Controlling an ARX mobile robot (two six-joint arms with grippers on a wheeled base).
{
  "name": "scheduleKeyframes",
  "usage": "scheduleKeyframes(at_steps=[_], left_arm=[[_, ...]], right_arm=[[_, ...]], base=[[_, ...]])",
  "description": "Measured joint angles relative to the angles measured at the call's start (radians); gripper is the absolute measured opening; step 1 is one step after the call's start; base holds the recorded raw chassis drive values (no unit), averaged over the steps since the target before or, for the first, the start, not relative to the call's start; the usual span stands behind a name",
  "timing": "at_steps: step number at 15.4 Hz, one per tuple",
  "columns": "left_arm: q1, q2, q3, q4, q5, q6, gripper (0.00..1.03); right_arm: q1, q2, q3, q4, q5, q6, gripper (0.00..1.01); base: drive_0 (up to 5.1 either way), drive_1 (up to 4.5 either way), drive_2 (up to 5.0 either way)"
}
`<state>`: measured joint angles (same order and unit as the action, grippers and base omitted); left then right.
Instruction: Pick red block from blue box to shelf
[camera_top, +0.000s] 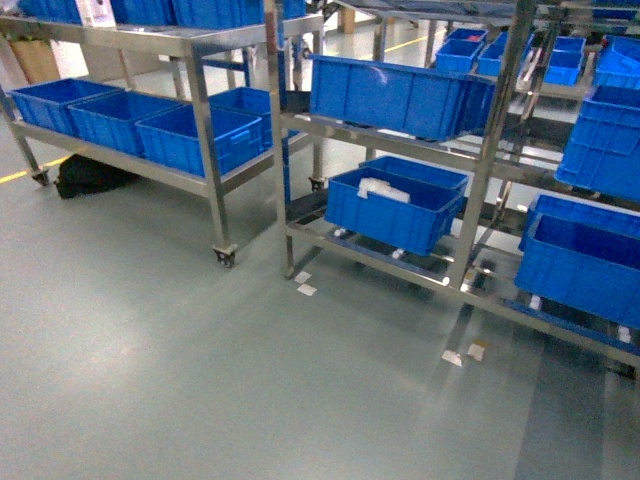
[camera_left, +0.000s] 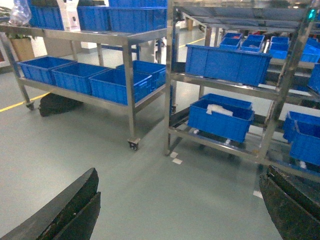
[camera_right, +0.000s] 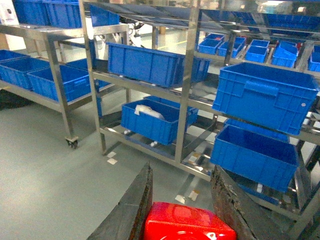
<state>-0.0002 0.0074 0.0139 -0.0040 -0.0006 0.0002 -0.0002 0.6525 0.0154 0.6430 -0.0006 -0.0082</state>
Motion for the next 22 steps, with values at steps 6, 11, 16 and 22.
scheduleKeyframes(at_steps=[6, 11, 16, 22], left_arm=[[0.000, 0.000, 0.000, 0.000, 0.000, 0.000, 0.98], [0.000, 0.000, 0.000, 0.000, 0.000, 0.000, 0.98], [0.000, 0.000, 0.000, 0.000, 0.000, 0.000, 0.98], [0.000, 0.000, 0.000, 0.000, 0.000, 0.000, 0.98]], right_arm=[[0.000, 0.000, 0.000, 0.000, 0.000, 0.000, 0.28], [0.000, 0.000, 0.000, 0.000, 0.000, 0.000, 0.28], [0.000, 0.000, 0.000, 0.000, 0.000, 0.000, 0.28], [0.000, 0.000, 0.000, 0.000, 0.000, 0.000, 0.28]], base=[[-1.6, -1.59, -1.6], [-1.6, -1.63, -1.6], [-1.6, -1.57, -1.6], [-1.5, -1.53, -1.5]])
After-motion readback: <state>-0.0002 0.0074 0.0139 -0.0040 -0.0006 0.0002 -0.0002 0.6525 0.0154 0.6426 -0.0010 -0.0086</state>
